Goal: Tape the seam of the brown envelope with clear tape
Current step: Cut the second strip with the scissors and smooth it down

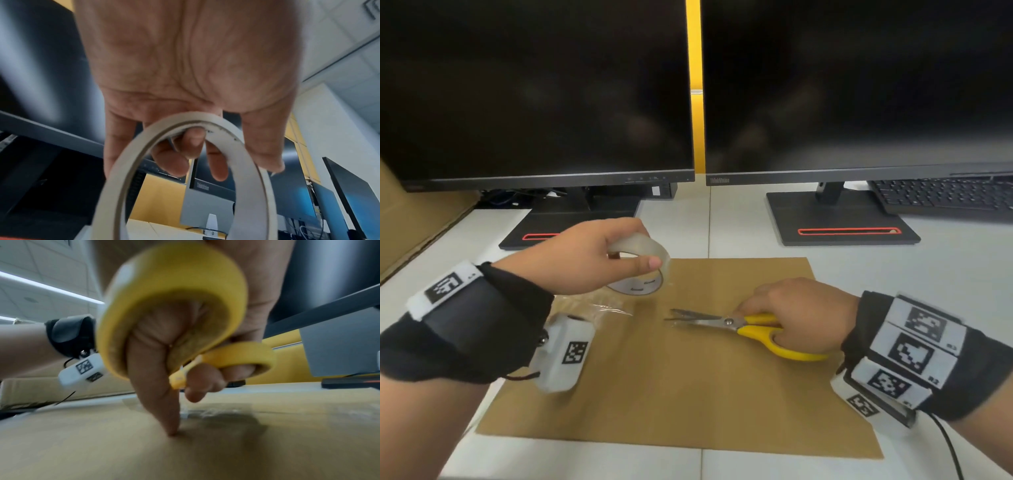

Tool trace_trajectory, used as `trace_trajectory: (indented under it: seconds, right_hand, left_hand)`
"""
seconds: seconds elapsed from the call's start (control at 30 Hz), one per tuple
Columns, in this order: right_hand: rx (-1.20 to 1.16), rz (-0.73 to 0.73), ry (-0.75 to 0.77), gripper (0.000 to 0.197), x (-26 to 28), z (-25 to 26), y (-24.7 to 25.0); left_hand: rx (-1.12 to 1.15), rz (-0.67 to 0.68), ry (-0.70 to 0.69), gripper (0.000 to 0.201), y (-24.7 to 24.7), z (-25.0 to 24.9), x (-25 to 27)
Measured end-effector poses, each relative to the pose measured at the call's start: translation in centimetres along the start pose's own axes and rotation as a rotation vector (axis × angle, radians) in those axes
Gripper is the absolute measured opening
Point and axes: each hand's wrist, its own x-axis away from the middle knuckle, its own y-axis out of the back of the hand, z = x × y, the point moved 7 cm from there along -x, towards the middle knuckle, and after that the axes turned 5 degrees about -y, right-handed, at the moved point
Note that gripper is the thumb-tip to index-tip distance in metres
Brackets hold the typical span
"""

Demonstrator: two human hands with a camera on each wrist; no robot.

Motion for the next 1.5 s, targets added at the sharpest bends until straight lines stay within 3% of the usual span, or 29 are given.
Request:
trace_trajectory:
  seconds: [0.13,0.3,0.4,0.5,0.73,0.87,1.23,1.33,1.5]
  right_hand:
    - [-0.077,-0.021,-0.148,0.050,1.5,-2.8,0.5]
    - [-0.162,0.012,-0.279,0.064,3.6,-5.3,-0.3]
    - [-0.235,0.022,-0.286,0.059,4.5,-5.4,-0.6]
    - [-0.253,-0.003,-0.298,0.035,5.0,-5.3,-0.3]
    - [-0.147,-0.199,-0.542,0.034,7.6,-8.7,1.0]
    - [-0.104,-0.196,-0.652,0.008,10.4,-10.9,0.8]
    - [-0.037,-0.132,-0.776,0.011,12.5,-13.9,-0.2]
    - [0.011,-0.112,-0.825,0.011,13.0,-14.8,0.1]
    - [0.032,-0.060,-0.831,0.030,13.2,-16.2,-0.6]
  left_hand:
    - [0.056,0.011,0.009,0.029,-1.0,-0.5,0.2]
    - [-0.059,-0.038,-0.074,0.017,-2.1,-3.3,-0.5]
    - [-0.061,-0.065,-0.115,0.015,-3.4,-4.8,-1.2]
    - [-0.015,-0.094,-0.097,0.014,-5.1,-5.9,-1.8]
    - [-0.072,-0.119,-0.205,0.022,-8.9,-11.5,-3.5]
    - [-0.127,-0.051,-0.297,0.024,-11.4,-15.7,-4.3]
    - [-0.255,0.160,-0.322,0.034,-17.2,-20.0,-6.7]
    - [-0.273,0.156,-0.349,0.019,-17.8,-20.6,-7.3]
    - [-0.285,0.127,-0.383,0.027,-18.2,-21.1,-8.2]
